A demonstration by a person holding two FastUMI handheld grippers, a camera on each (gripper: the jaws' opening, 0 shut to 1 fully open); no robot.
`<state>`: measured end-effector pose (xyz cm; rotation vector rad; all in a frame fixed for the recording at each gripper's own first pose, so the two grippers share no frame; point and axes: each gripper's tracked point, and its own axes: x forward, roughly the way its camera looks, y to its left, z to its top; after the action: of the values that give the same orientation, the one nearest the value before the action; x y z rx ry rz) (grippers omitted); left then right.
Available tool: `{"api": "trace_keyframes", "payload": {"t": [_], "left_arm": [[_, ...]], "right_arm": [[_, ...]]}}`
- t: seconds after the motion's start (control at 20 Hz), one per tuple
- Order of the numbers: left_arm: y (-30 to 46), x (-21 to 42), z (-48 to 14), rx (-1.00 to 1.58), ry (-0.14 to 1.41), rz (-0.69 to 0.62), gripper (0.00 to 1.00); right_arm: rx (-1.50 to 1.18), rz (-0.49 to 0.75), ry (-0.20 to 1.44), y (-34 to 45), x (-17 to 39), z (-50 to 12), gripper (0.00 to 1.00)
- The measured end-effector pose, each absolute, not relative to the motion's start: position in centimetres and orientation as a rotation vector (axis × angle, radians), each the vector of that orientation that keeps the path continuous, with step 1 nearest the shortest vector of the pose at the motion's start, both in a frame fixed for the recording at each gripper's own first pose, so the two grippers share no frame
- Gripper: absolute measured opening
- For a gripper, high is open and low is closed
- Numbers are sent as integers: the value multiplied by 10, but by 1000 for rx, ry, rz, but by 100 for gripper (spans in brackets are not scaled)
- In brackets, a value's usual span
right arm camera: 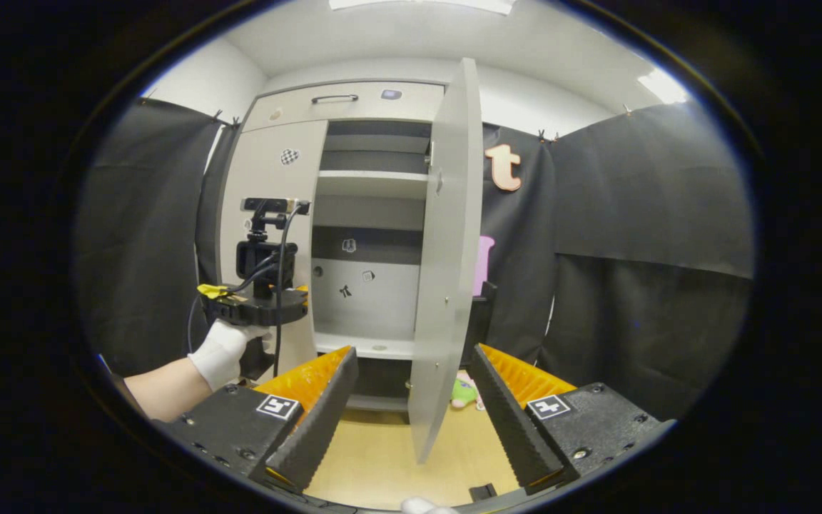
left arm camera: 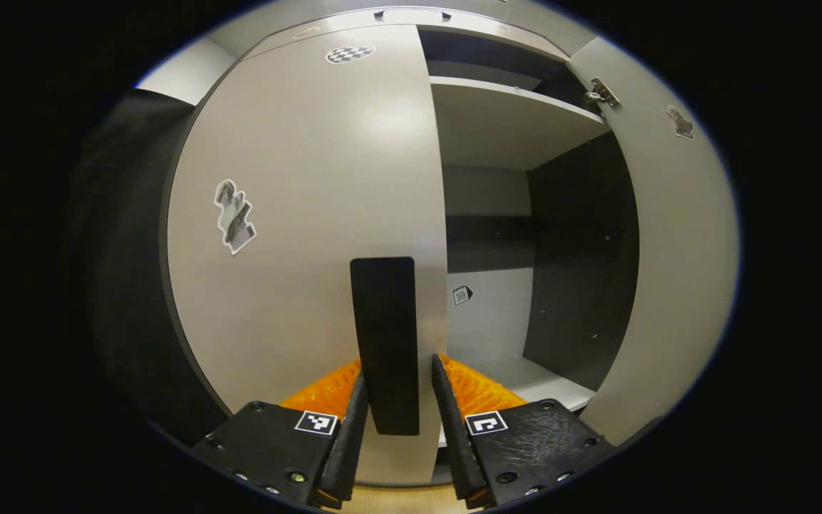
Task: Open the right door of the double-door shoe cabinet with the right hand, and open the left door with the left hand.
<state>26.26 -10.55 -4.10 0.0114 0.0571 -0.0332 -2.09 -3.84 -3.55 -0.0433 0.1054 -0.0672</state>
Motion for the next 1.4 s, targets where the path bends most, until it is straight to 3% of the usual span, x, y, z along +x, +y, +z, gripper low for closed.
{"api": "trace_keyframes", "payload": {"t": [0.05,0.1,0.2,0.35,0.7,0.75,0.8,1.4], "left_arm": [[-102,261,-42,12,63,-25,33],[-101,262,-41,0,63,-37,28],[-102,259,-42,-10,78,-47,29],[-101,255,-42,-10,76,-60,17],[-96,229,-39,-14,51,-81,17],[-95,226,-39,-14,52,-83,8],[-93,224,-39,-15,52,-83,17],[-70,184,-40,-34,44,-51,16]], "right_arm": [[-41,-63,107,-38,-21,-36,100],[-39,-57,111,-37,-21,-38,100],[-40,-43,113,-35,-21,-40,100],[-50,-25,110,-30,-19,-38,100],[-51,43,105,-16,-23,-39,100],[-53,52,106,-13,-22,-39,100],[-54,61,104,-13,-23,-39,100],[-51,65,74,-9,-45,-35,100]]}}
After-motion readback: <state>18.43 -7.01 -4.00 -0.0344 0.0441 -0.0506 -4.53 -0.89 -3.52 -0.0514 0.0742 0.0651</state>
